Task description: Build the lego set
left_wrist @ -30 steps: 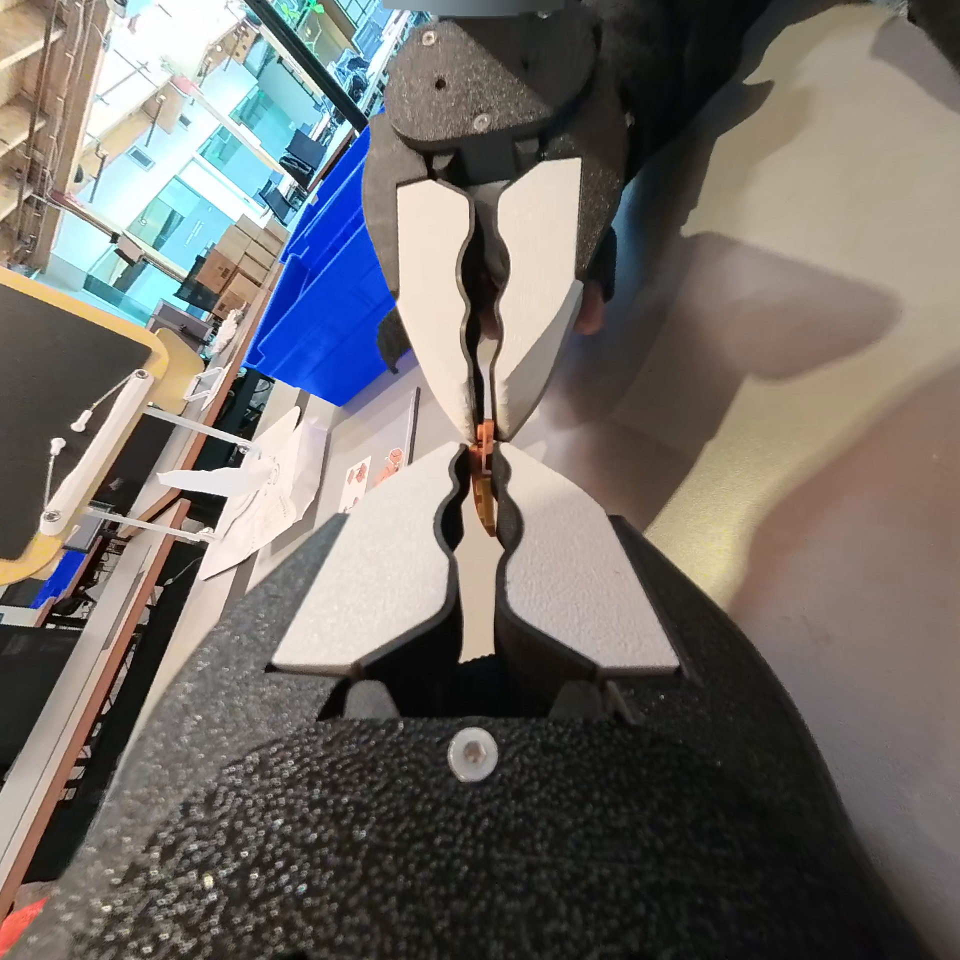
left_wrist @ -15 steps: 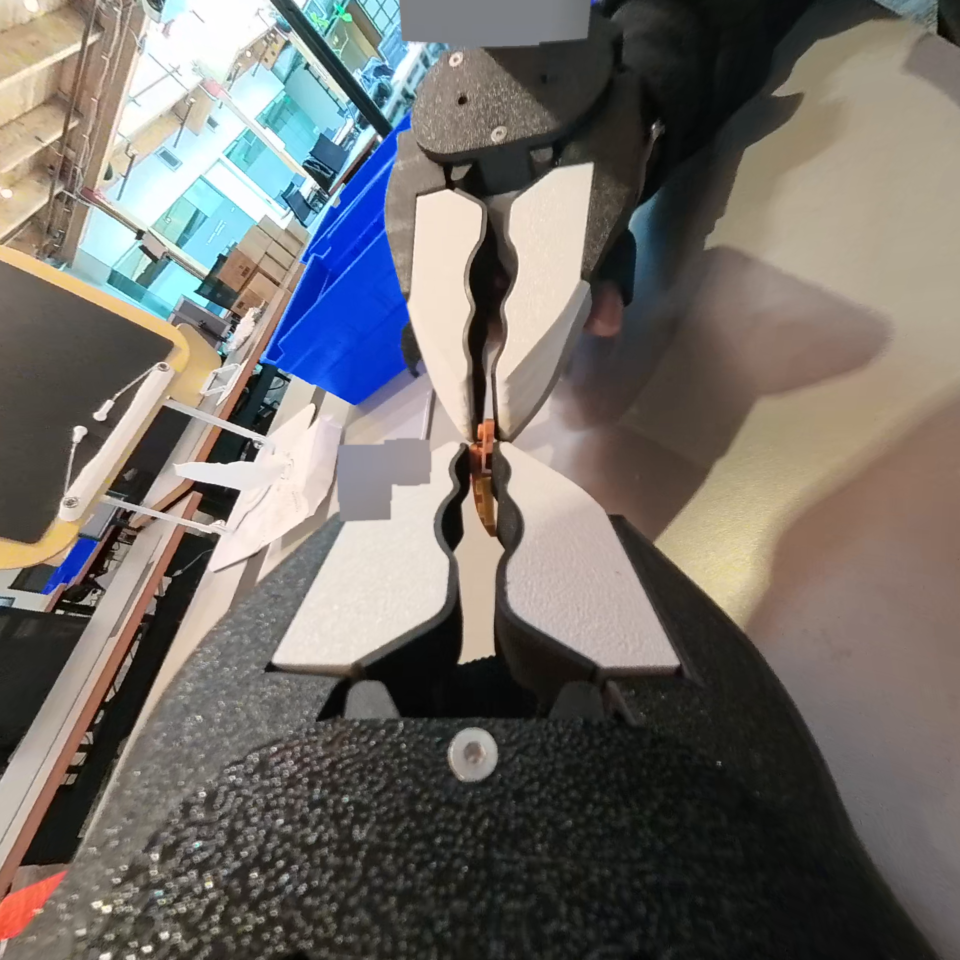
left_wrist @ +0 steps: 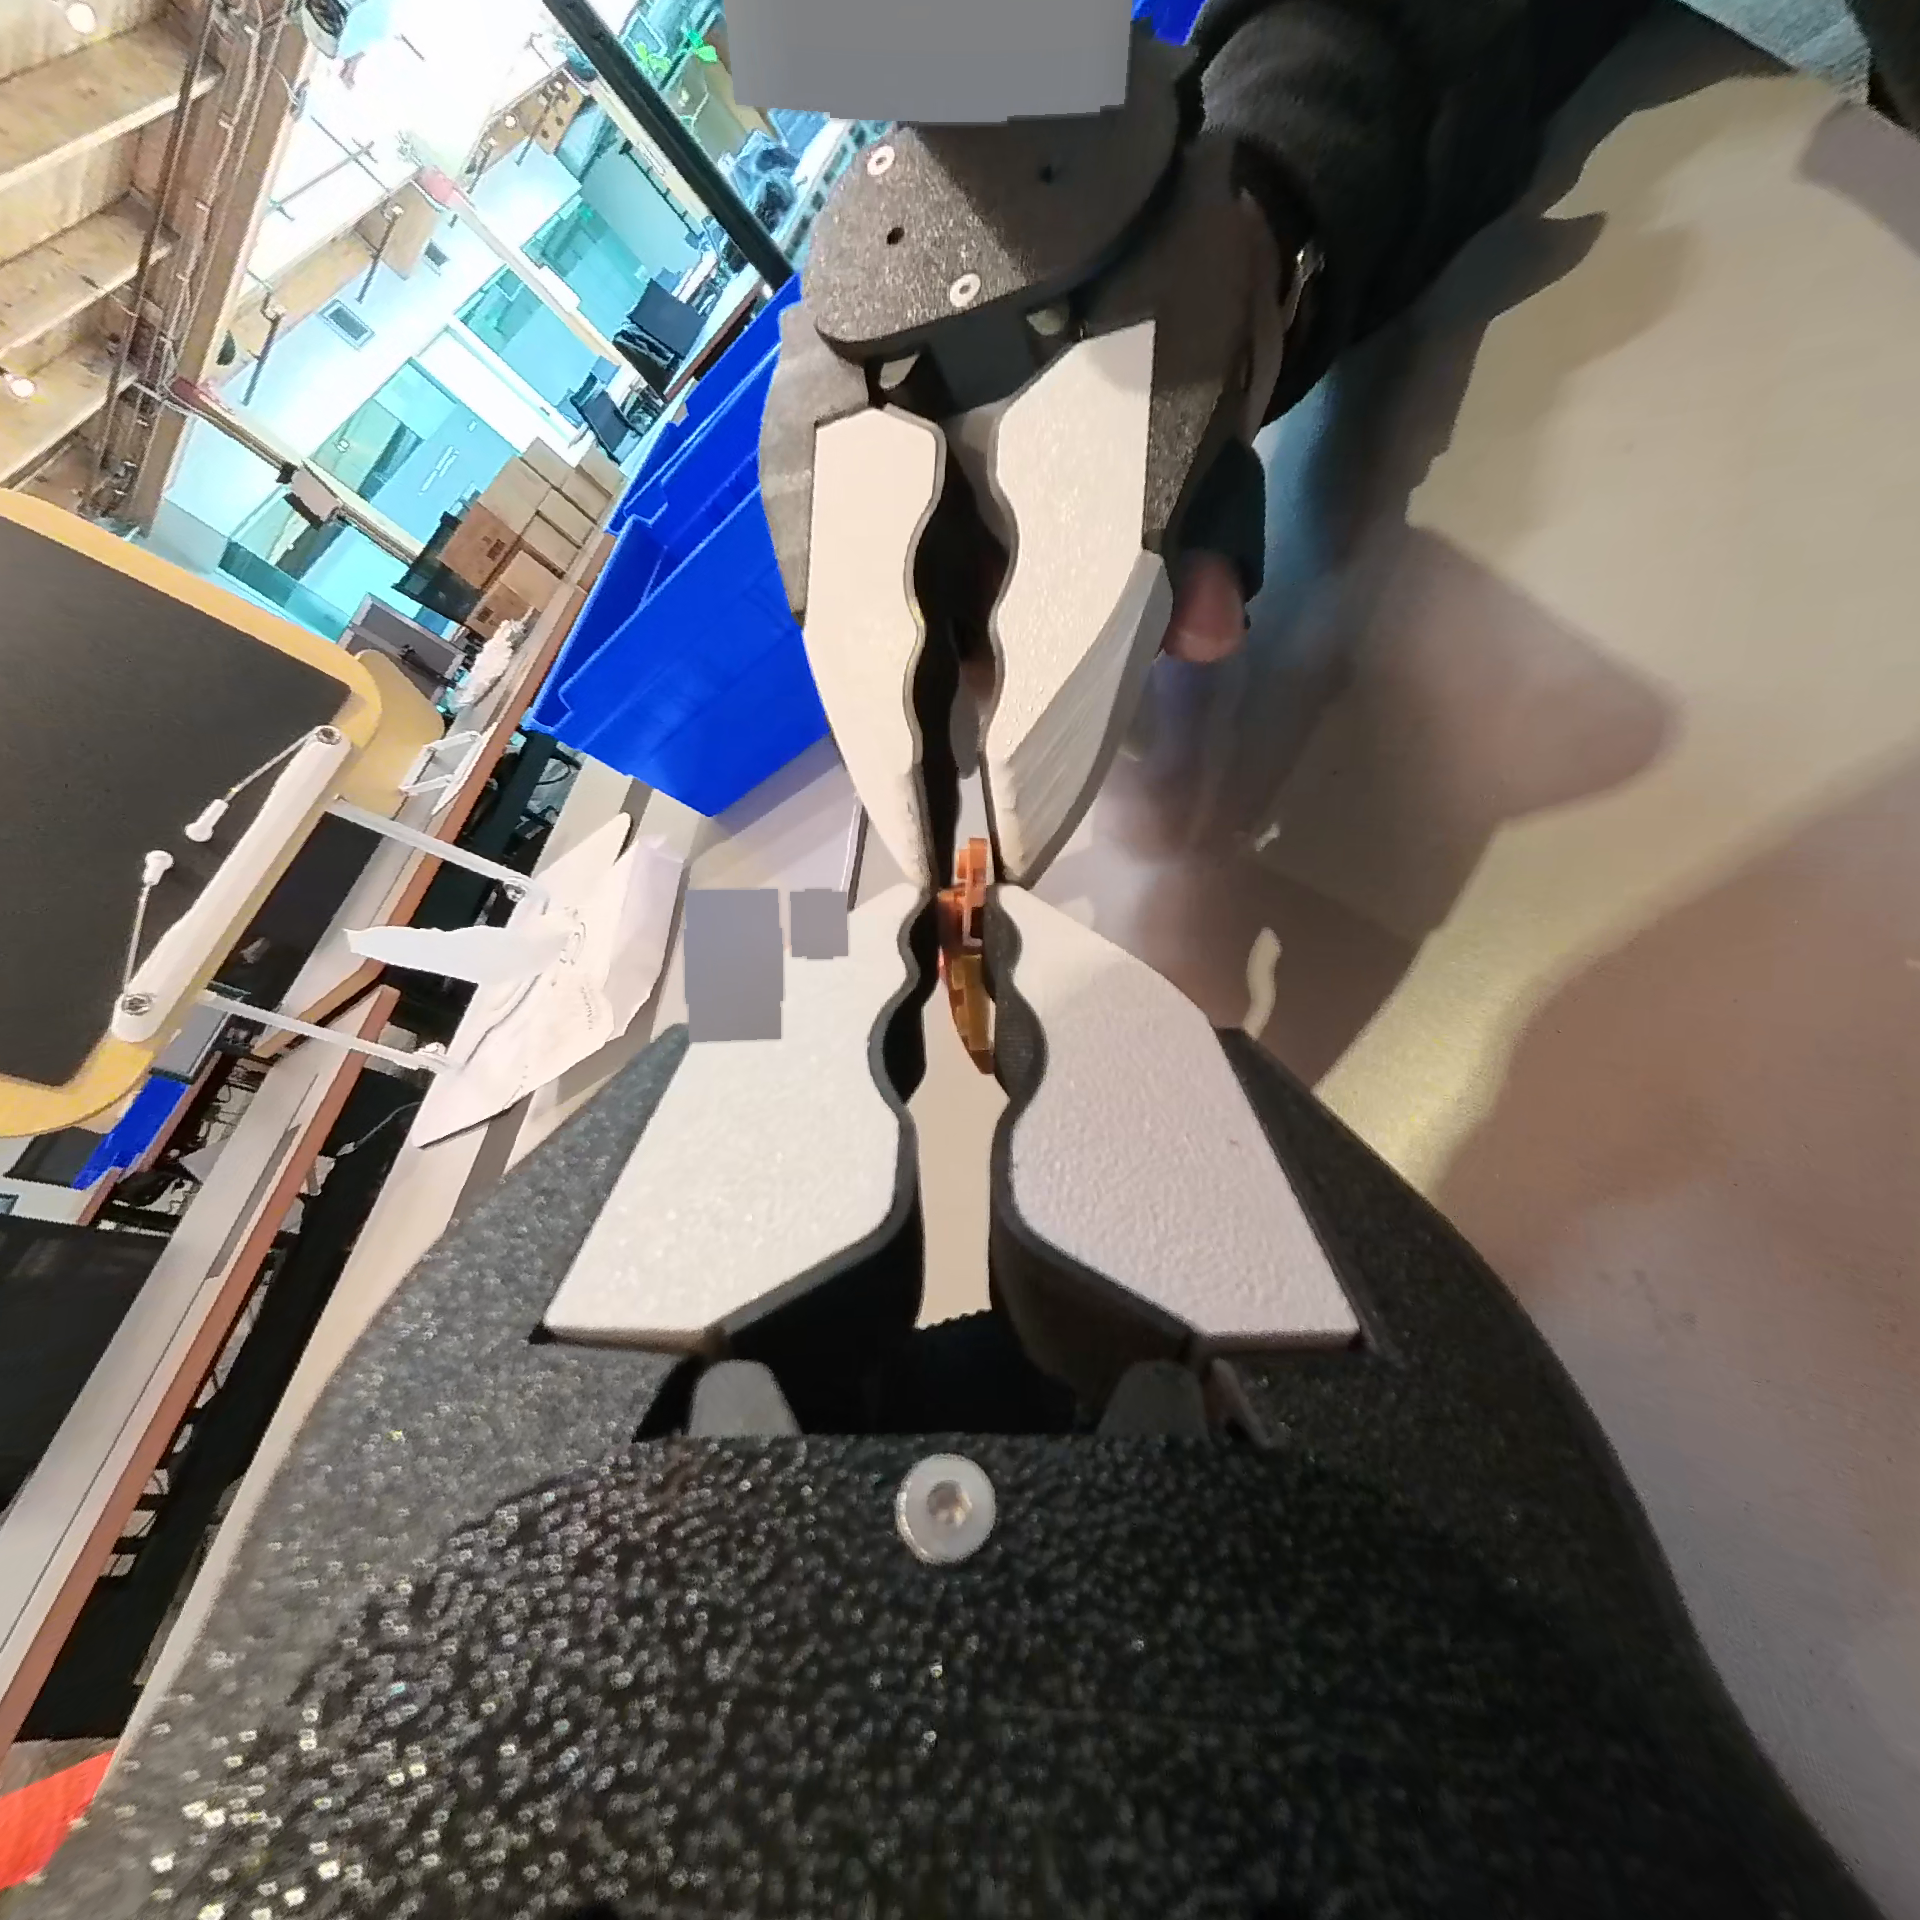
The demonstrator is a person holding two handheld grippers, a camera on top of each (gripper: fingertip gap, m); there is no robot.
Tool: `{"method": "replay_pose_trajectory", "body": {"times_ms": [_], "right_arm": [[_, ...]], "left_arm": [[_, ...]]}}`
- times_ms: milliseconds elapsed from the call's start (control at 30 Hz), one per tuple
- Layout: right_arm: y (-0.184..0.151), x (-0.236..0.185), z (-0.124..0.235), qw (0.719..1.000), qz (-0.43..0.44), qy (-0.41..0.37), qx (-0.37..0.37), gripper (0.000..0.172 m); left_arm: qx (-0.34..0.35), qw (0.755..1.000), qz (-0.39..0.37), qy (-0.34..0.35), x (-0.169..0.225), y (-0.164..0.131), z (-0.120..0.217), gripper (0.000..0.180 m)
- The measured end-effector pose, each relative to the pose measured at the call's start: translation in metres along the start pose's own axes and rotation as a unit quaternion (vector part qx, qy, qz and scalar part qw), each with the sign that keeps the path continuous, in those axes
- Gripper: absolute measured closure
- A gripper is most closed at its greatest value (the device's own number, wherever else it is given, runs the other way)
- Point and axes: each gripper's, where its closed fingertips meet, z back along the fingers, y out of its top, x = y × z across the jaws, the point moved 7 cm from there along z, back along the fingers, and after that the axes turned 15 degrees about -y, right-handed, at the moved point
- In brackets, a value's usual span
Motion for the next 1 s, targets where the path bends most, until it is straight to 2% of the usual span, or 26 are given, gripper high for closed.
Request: {"method": "replay_pose_trajectory", "body": {"times_ms": [367,767,1000], "right_arm": [[-0.0012,-0.0018,-0.0004,1.000,0.012,0.008,-0.009,0.164],[-0.0030,-0.0029,-0.0033,0.998,-0.013,-0.005,-0.057,0.164],[-0.0068,-0.0062,-0.0054,0.997,0.057,-0.039,-0.037,0.167]], "left_arm": [[-0.012,1.000,-0.007,-0.007,0.0021,0.0003,-0.0016,0.174],[-0.065,0.997,-0.038,0.009,0.0041,-0.0011,-0.0064,0.173],[-0.065,0.998,-0.007,-0.001,0.0008,-0.0066,-0.0081,0.174]]}}
